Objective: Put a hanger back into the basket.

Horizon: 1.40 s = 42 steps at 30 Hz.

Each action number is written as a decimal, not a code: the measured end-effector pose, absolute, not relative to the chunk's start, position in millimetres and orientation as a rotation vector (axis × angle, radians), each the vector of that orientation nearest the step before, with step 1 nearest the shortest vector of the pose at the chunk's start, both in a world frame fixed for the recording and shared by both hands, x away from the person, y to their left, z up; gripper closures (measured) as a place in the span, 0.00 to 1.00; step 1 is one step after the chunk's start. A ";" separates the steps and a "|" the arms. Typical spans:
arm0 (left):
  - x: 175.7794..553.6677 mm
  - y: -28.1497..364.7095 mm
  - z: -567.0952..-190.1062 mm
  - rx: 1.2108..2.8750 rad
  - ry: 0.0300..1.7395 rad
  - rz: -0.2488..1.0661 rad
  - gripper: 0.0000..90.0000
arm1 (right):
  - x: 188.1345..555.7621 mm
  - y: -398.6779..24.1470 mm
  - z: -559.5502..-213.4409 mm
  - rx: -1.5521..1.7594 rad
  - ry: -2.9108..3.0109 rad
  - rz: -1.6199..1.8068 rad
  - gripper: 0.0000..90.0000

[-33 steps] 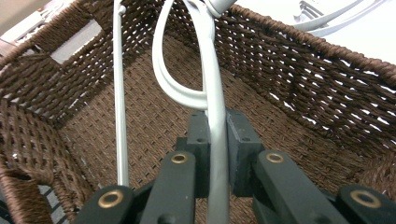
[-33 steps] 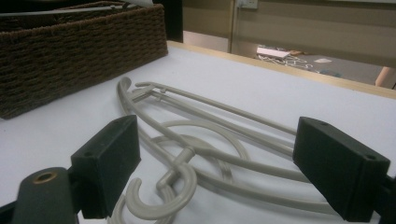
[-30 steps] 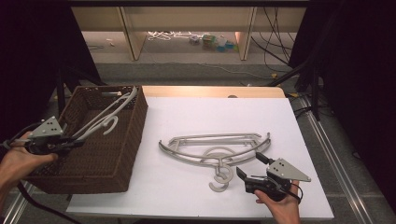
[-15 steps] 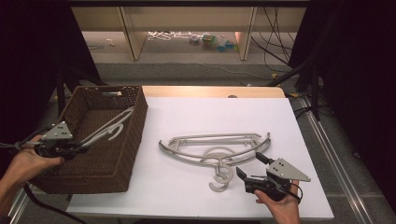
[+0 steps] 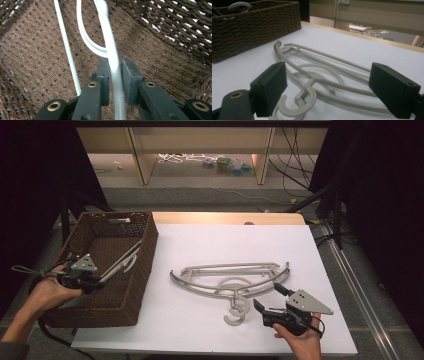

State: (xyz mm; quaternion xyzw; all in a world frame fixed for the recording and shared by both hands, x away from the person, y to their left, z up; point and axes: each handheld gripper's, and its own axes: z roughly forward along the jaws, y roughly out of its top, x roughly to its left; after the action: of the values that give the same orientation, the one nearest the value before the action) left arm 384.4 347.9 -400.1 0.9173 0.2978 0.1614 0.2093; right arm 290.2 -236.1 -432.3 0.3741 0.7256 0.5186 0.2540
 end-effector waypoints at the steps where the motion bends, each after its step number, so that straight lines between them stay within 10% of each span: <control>1: 385.1 348.8 -398.6 2.581 0.818 0.432 0.86 | 290.2 -236.3 -432.6 1.018 1.973 1.409 0.18; 24: 352.4 327.8 -346.9 2.129 0.906 0.679 0.40 | 291.2 -234.1 -434.6 1.020 1.977 1.416 0.18; 42: 305.2 226.3 -343.3 1.830 0.817 0.590 0.34 | 291.5 -233.5 -434.3 0.991 1.956 1.430 0.18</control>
State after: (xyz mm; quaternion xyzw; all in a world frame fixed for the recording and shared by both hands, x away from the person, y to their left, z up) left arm 305.2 226.3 -343.3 0.7576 0.3381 0.2442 0.5022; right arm 291.5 -233.5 -434.3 0.3656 0.7218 0.5275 0.2589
